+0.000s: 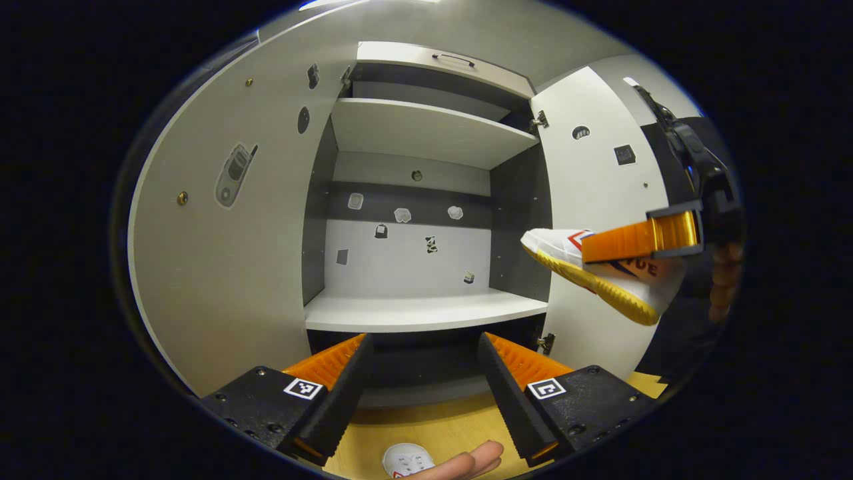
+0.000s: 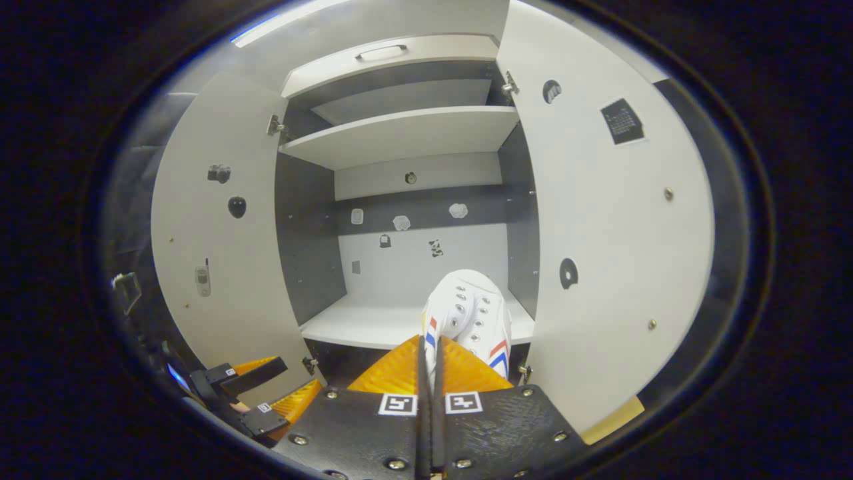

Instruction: Grab one shoe with the right hand and put it into the shoe cabinet, grab the other shoe with the left hand and put it into the shoe cabinet; then close the right door with the right hand and the left door with the left hand.

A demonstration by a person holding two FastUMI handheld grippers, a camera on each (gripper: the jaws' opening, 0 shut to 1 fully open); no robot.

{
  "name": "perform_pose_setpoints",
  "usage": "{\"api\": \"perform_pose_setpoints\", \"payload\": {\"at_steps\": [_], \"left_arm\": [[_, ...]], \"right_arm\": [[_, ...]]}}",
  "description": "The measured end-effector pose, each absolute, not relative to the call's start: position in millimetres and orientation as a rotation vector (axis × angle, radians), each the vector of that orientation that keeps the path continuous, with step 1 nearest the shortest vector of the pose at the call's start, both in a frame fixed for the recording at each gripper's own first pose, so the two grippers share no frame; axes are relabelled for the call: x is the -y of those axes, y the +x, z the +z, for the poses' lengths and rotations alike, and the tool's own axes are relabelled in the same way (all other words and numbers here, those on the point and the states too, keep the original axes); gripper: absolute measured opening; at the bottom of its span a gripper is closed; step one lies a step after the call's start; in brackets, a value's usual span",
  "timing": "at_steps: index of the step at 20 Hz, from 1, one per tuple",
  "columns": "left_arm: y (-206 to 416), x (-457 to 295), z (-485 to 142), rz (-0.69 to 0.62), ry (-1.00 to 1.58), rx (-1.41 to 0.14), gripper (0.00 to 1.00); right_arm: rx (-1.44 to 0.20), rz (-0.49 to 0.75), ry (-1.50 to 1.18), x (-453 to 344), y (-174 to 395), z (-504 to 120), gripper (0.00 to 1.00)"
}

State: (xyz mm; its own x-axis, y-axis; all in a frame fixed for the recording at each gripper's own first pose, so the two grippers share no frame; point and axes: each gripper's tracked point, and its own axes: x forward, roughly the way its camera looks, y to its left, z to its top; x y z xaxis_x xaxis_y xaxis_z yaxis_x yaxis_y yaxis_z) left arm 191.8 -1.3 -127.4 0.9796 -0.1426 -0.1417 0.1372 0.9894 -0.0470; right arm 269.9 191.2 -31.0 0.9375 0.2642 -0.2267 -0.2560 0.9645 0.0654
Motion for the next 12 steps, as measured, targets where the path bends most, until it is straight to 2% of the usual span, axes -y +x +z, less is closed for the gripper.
{"api": "perform_pose_setpoints", "payload": {"at_steps": [6, 12], "left_arm": [[206, 2, -145, -0.153, -0.037, -0.199, 0.96], [219, 10, -159, -0.191, -0.04, -0.25, 0.96]], "right_arm": [[-0.252, 0.304, -0.036, -238, 360, -20, 0.01], [-0.315, 0.3, -0.063, -258, 458, -73, 0.01]]}}
